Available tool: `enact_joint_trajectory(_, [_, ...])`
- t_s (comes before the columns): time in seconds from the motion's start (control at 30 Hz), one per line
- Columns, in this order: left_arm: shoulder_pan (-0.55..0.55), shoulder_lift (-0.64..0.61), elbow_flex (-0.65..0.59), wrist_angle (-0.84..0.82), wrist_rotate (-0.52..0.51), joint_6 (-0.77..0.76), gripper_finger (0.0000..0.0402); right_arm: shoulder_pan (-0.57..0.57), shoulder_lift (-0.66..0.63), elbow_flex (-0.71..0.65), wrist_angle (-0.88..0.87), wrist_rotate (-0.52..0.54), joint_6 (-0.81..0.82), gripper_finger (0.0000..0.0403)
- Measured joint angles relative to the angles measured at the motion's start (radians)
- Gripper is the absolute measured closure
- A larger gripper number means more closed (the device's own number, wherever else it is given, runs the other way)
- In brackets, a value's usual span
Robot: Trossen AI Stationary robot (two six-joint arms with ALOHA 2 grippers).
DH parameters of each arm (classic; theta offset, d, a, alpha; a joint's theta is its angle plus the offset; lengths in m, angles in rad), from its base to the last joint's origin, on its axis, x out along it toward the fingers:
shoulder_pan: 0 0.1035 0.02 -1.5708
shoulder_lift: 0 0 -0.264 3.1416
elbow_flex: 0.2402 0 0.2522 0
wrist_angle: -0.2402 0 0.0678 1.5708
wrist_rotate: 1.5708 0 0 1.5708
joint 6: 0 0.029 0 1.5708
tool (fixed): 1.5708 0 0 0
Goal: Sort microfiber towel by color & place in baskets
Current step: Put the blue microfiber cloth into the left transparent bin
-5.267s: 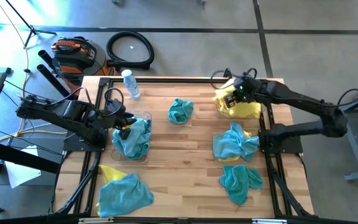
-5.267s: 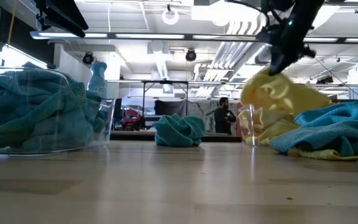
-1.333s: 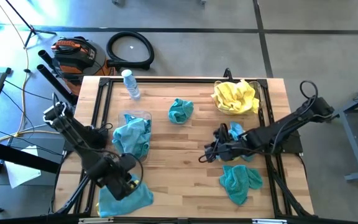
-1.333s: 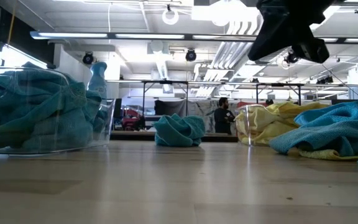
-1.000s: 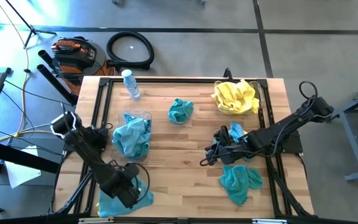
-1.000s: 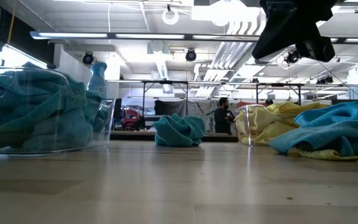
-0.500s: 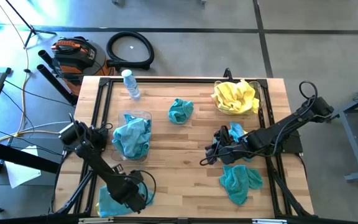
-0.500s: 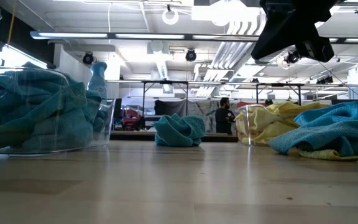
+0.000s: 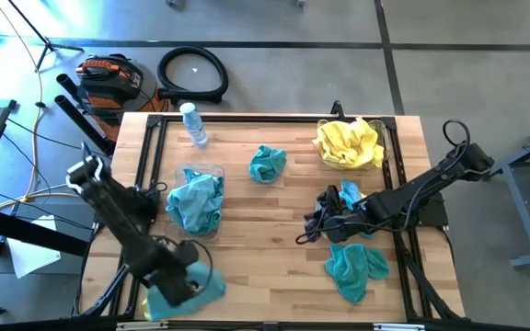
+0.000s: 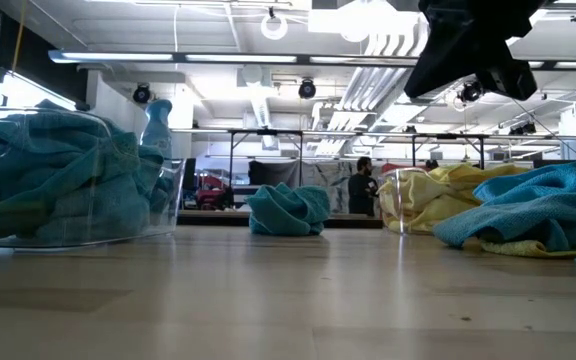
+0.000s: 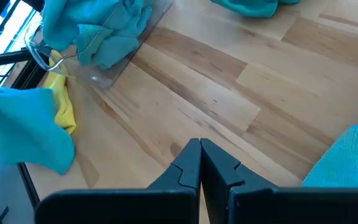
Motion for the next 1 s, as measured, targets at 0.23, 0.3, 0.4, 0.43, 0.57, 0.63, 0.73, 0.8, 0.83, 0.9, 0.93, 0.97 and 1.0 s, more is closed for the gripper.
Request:
enact_joint_trajectory(0.23, [-0.042, -0.206, 0.079, -0.007, -0.355, 0.029, 0.0401, -0.003, 0.000, 0.000, -0.011, 0.012, 0.000, 0.0403])
enact_joint_trajectory(0.3, [-0.043, -0.255, 0.100, -0.015, -0.460, 0.061, 0.0401, -0.003, 0.000, 0.000, -0.020, 0.021, 0.000, 0.0403])
enact_joint_trajectory(0.4, [-0.031, -0.310, 0.136, -0.054, -0.592, 0.108, 0.0401, -0.003, 0.000, 0.000, -0.031, 0.031, -0.001, 0.0403])
enact_joint_trajectory(0.43, [-0.020, -0.325, 0.147, -0.065, -0.625, 0.133, 0.0401, -0.003, 0.000, 0.000, -0.035, 0.033, -0.001, 0.0403])
enact_joint_trajectory(0.57, [0.034, -0.384, 0.200, -0.110, -0.742, 0.248, 0.0402, -0.003, 0.000, 0.000, -0.056, 0.059, -0.020, 0.0403])
enact_joint_trajectory(0.63, [0.072, -0.411, 0.231, -0.131, -0.796, 0.302, 0.0401, -0.005, 0.000, 0.000, -0.065, 0.068, -0.061, 0.0403])
enact_joint_trajectory(0.73, [0.138, -0.447, 0.274, -0.157, -0.866, 0.381, 0.0401, -0.026, 0.000, -0.009, -0.066, 0.036, -0.116, 0.0403])
enact_joint_trajectory(0.8, [0.193, -0.471, 0.290, -0.158, -0.906, 0.445, 0.0401, -0.056, 0.000, -0.027, -0.057, -0.011, -0.149, 0.0403])
enact_joint_trajectory(0.83, [0.227, -0.483, 0.294, -0.157, -0.914, 0.478, 0.0401, -0.073, 0.000, -0.040, -0.045, -0.037, -0.172, 0.0403])
enact_joint_trajectory(0.9, [0.301, -0.502, 0.298, -0.158, -0.918, 0.540, 0.0401, -0.107, 0.000, -0.072, -0.005, -0.085, -0.222, 0.0403])
enact_joint_trajectory(0.93, [0.341, -0.510, 0.298, -0.157, -0.917, 0.566, 0.0401, -0.124, 0.000, -0.089, 0.025, -0.106, -0.251, 0.0403])
enact_joint_trajectory(0.97, [0.376, -0.516, 0.298, -0.157, -0.917, 0.586, 0.0401, -0.141, 0.000, -0.106, 0.063, -0.126, -0.287, 0.0403])
enact_joint_trajectory(1.0, [0.411, -0.520, 0.298, -0.156, -0.918, 0.602, 0.0401, -0.159, 0.000, -0.121, 0.105, -0.148, -0.318, 0.0403])
